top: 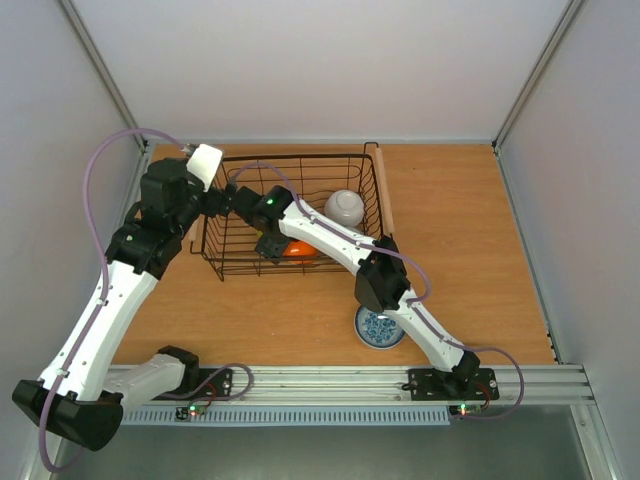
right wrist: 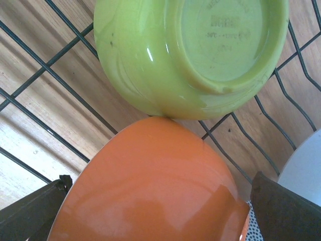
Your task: Load the bowls into the dish rack
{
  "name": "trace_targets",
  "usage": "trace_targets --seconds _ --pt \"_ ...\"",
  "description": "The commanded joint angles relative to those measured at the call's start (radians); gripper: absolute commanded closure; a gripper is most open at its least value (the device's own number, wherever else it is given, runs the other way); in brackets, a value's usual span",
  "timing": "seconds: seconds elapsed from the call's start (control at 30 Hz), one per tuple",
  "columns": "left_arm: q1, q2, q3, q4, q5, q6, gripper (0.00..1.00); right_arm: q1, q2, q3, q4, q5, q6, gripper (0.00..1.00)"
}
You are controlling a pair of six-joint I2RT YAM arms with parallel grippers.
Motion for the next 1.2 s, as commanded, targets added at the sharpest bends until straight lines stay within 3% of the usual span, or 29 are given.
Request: trace_targets --seconds 0.0,0.83,1.17 --pt "0.010 -0.017 0.031 0.046 -0.017 0.009 0.01 0.026 0.035 0.031 -0.018 -0.028 -0.013 0.01" --pt "0.014 -0.021 0.046 0.032 -0.023 0.010 0.01 0.030 0.030 0.101 -0.005 -0.020 -0.006 0.01" --pt "0.015 -0.023 0.049 0.021 -0.007 0.004 0.01 0.030 -0.020 0.035 0.077 0.045 0.011 0.01"
